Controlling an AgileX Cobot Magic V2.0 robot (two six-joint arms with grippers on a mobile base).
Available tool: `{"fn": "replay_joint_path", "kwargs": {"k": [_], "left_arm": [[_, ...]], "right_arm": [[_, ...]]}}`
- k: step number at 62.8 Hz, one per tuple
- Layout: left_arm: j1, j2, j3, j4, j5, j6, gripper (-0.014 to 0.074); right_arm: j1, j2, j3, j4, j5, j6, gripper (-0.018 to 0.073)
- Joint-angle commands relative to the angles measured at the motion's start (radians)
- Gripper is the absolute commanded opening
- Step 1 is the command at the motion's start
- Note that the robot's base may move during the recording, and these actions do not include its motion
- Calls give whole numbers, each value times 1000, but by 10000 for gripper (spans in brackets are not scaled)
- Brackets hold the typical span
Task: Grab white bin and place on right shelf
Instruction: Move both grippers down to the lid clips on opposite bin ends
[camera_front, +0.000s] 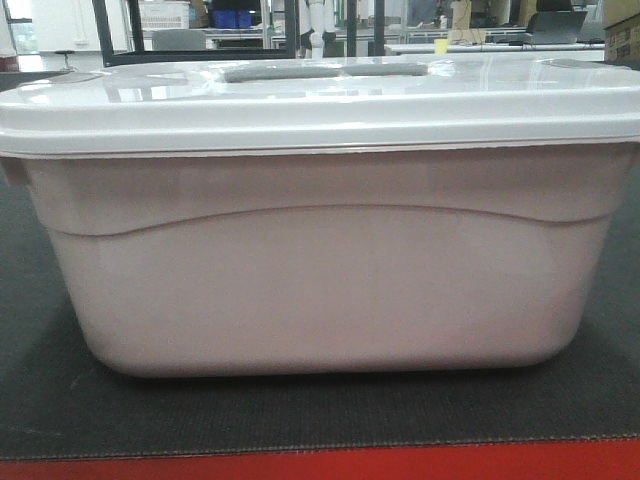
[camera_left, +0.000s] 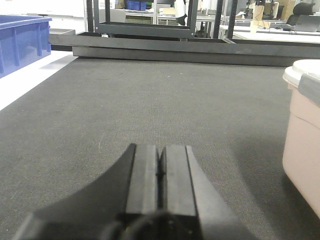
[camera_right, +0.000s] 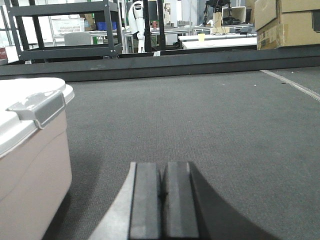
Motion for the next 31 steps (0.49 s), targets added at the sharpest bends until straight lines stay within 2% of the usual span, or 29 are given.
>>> {"fn": "replay_joint_path", "kwargs": {"k": [1, 31], "left_arm": [[-8, -13, 14, -2, -84, -6, -127], [-8, -13, 14, -2, -87, -6, -127]], "right_arm": [[-6, -18, -1, 0, -90, -4, 74], [-6, -18, -1, 0, -90, -4, 74]]}}
